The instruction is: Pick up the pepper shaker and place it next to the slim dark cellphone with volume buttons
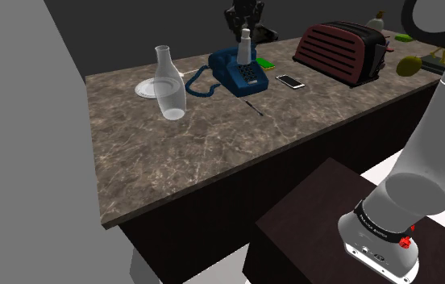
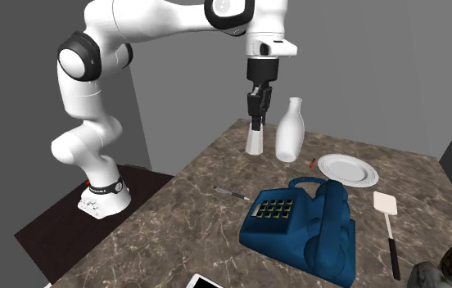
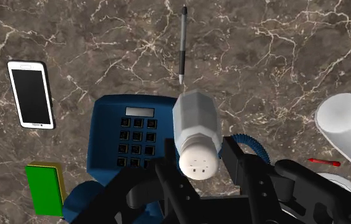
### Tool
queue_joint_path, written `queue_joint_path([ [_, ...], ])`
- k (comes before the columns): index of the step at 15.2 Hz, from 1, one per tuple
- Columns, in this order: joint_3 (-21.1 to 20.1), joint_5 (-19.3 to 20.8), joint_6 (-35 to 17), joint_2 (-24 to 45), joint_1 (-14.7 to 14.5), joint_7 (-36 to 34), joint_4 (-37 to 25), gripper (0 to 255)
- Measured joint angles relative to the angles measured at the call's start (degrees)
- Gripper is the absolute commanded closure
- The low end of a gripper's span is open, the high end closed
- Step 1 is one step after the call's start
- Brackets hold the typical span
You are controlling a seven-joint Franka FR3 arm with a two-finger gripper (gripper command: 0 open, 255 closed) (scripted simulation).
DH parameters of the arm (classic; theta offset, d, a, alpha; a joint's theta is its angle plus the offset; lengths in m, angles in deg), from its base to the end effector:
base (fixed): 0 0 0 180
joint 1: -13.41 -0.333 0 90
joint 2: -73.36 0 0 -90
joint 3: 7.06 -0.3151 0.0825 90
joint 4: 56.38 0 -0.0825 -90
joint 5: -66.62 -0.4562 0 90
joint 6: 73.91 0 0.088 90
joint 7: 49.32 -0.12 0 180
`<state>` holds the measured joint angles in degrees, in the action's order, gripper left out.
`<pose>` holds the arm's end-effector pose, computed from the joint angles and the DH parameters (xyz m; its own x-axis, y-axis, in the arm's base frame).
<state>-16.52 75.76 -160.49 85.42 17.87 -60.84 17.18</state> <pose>0.6843 0.0274 0.6251 0.9911 -0.1257 0.0444 -0.1301 -0.9845 0.1179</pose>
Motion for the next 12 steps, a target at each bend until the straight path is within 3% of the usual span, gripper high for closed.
queue_joint_path([
  [12, 5.69, -1.52, -0.67, 3.53, 9.72, 15.28, -4.85, 255],
])
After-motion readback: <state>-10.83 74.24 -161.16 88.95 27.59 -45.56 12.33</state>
